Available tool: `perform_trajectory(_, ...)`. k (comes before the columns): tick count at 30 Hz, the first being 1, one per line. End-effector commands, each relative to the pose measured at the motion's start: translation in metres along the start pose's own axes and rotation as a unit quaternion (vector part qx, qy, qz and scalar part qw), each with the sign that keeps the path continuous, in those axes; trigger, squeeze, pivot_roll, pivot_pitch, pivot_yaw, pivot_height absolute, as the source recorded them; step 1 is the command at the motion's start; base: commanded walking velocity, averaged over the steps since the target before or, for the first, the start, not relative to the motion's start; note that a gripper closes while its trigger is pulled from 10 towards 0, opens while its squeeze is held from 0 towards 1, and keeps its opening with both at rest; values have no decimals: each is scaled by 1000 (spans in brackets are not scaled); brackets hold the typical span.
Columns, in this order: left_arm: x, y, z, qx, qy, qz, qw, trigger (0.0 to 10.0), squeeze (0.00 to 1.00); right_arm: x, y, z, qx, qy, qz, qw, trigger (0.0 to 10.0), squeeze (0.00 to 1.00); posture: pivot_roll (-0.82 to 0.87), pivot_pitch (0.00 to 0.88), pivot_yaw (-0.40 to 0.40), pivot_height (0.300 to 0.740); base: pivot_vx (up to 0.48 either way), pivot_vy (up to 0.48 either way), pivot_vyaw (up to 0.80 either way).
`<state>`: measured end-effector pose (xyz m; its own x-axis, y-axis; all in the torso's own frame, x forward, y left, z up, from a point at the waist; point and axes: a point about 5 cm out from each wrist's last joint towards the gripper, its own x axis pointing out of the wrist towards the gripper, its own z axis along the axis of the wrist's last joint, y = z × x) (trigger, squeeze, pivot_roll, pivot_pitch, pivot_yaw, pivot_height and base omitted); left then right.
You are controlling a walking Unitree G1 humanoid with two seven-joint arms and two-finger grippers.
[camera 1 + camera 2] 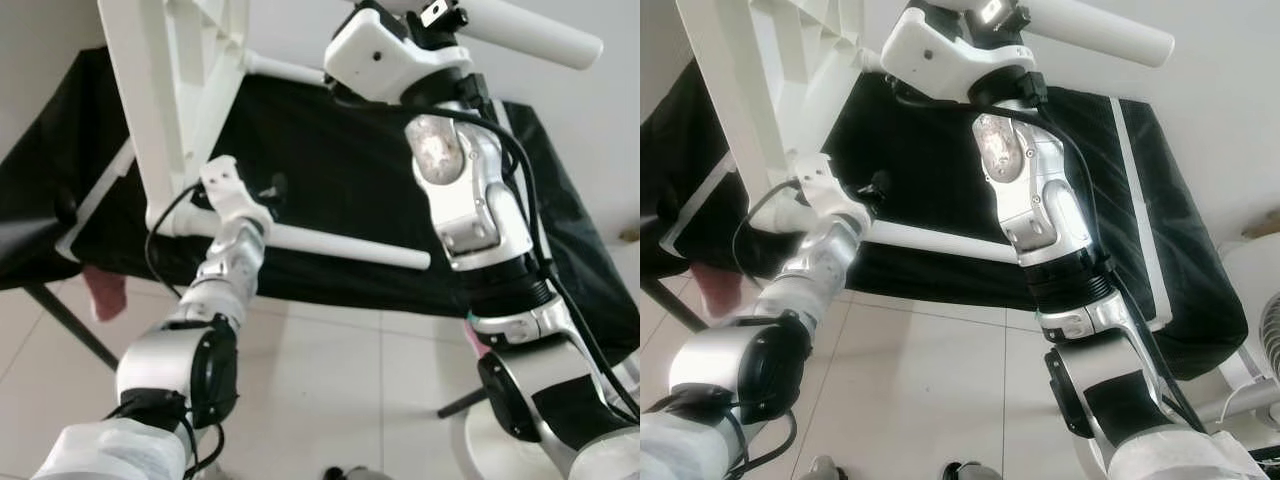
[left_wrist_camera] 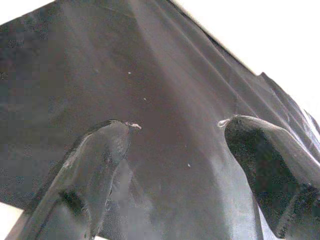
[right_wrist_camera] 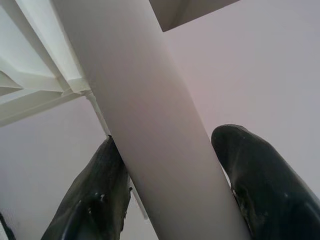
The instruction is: Building children table
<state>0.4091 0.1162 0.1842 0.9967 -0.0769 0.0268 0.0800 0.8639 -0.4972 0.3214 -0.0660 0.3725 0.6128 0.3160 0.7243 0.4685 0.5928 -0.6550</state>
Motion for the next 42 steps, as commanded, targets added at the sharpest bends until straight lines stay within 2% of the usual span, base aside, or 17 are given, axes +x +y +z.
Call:
perform_trajectory(1,-8,25,-19,-19,39,60,997,10000,0,-1,-24,-5,46,17,-51,997,0,0,-60,173,-72,740,0,0,0)
perform_trajectory(5,-13,38,-23,-14,45,80,996,10000,0,-1,-42,-5,49,16,-75,996,0,0,-74,178,-71,740,0,0,0)
perform_trajectory(9,-14,55,-11,40,33,119,992,10000,0,-5,-62,-13,41,41,-97,994,0,0,-84,185,-60,740,0,0,0)
perform_trajectory(13,-7,64,33,84,-24,134,987,10000,0,-20,-80,-36,26,96,-113,989,0,0,-83,198,-42,740,0,0,0)
perform_trajectory(14,-3,65,61,108,-54,144,982,10000,0,-31,-86,-49,17,130,-117,984,0,0,-76,205,-42,740,0,0,0)
perform_trajectory(18,4,45,115,152,-131,127,971,10000,0,-50,-94,-73,17,190,-125,974,0,0,-58,210,-47,740,0,0,0)
perform_trajectory(21,5,36,134,153,-165,120,967,10000,0,-55,-97,-79,22,208,-132,969,0,0,-58,210,-47,740,0,0,0)
perform_trajectory(23,6,10,168,146,-219,90,961,10000,0,-65,-99,-90,24,238,-139,961,0,0,-51,210,-54,740,0,0,0)
perform_trajectory(27,6,-8,184,157,-238,73,956,10000,0,-72,-99,-97,43,263,-148,953,0,0,-49,208,-58,740,0,0,0)
perform_trajectory(28,1,-48,216,188,-296,24,936,10000,0,-91,-99,-120,129,335,-189,914,0,0,-44,205,-61,740,0,0,0)
perform_trajectory(30,1,-48,216,188,-296,24,936,10000,0,-91,-99,-120,129,335,-189,914,0,0,-44,205,-61,740,0,0,0)
perform_trajectory(34,-7,-80,238,208,-339,-12,917,10000,0,-107,-95,-138,186,379,-214,881,0,0,-39,204,-63,740,0,0,0)
perform_trajectory(36,-17,-134,248,243,-371,-84,892,10000,0,-148,-65,-174,299,460,-241,801,0,0,-13,193,-70,740,0,0,0)
perform_trajectory(37,-17,-134,248,243,-371,-84,892,10000,0,-148,-65,-174,299,460,-241,801,0,0,-13,193,-70,740,0,0,0)
perform_trajectory(38,-23,-156,248,248,-381,-117,883,10000,0,-171,-47,-186,335,498,-246,761,0,0,-8,190,-70,740,0,0,0)
perform_trajectory(39,-26,-168,247,245,-384,-134,880,10000,0,-184,-35,-192,346,517,-241,745,0,0,-4,188,-67,740,0,0,0)
perform_trajectory(42,-30,-185,243,254,-384,-156,874,10000,0,-197,-16,-196,357,538,-217,732,0,0,-3,181,-62,740,0,0,0)
